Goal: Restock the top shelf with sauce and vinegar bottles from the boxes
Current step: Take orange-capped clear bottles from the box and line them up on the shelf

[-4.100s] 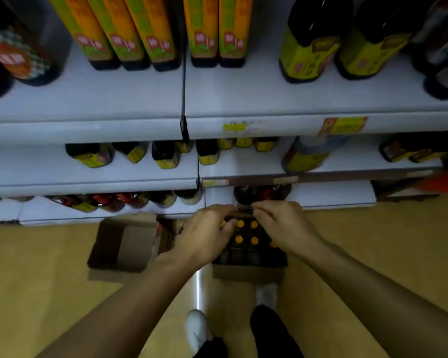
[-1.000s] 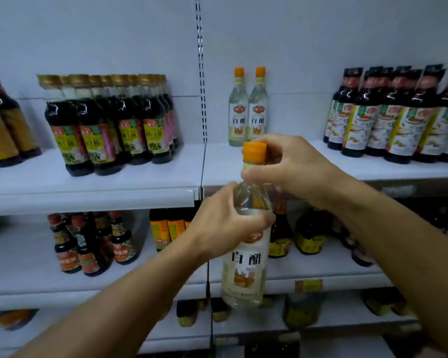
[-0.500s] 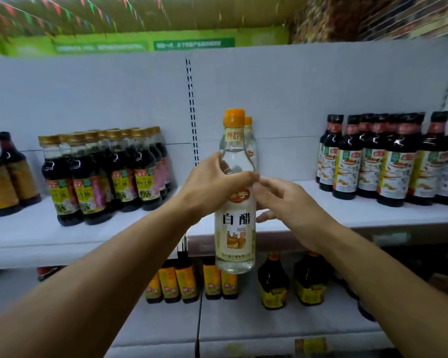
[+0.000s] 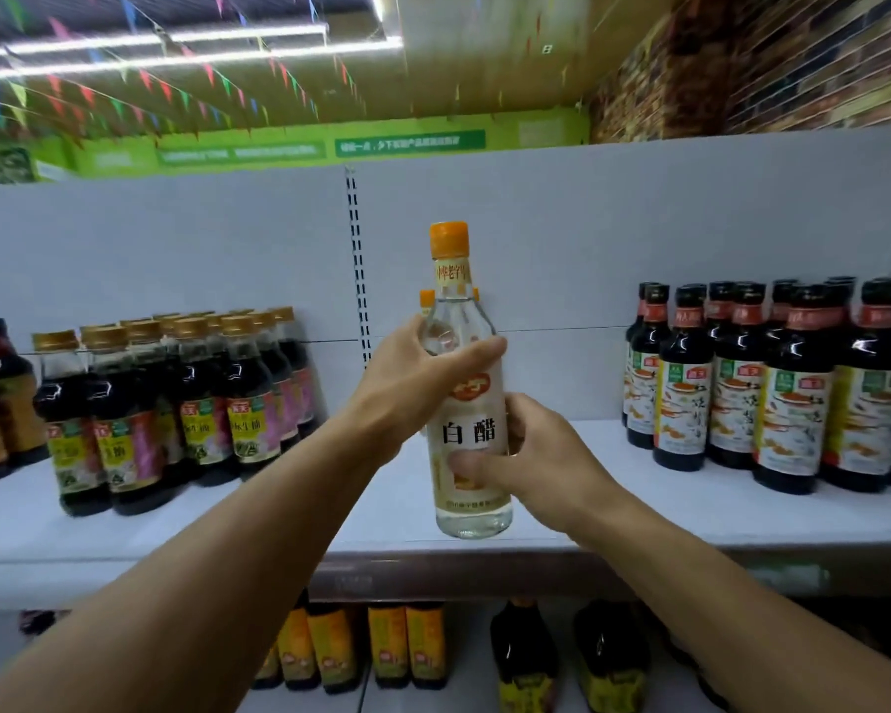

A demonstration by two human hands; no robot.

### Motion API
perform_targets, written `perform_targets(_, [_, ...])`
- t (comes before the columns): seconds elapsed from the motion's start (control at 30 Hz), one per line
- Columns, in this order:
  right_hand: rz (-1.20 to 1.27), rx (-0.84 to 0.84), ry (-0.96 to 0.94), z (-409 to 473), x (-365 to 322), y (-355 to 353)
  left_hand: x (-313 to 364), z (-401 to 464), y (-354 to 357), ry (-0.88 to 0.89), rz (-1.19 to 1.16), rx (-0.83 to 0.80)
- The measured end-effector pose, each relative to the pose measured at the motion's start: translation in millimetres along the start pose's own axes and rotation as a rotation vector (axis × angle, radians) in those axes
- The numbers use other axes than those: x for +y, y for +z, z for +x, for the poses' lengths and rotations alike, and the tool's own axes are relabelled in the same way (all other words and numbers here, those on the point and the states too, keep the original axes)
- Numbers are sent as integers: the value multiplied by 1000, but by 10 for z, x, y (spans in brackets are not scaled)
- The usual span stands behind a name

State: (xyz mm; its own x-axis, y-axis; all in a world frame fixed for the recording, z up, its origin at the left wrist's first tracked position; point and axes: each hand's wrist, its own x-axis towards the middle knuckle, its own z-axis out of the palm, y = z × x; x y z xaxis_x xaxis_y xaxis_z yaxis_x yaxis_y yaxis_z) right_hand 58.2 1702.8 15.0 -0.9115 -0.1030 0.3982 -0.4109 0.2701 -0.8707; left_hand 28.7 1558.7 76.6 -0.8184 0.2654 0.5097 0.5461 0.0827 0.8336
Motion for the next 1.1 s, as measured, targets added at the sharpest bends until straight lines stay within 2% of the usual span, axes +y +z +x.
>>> perform_targets(0.2, [23, 23, 31, 262, 221, -203, -326, 114, 221, -76, -74, -23])
perform_targets(0.47, [-58, 112, 113, 777, 654, -382, -969, 328, 318, -158, 19, -180])
perform_targets(0.67, [-61, 194, 162, 1228, 944, -486, -1355, 484, 226, -272, 209, -291])
perform_targets(0.8, [-85, 231, 191, 1530, 1168, -578, -1548, 548, 164, -354, 312, -314])
perform_targets(1.1, [-127, 258, 296, 2054, 1538, -681, -1701, 727, 80, -368, 330, -335])
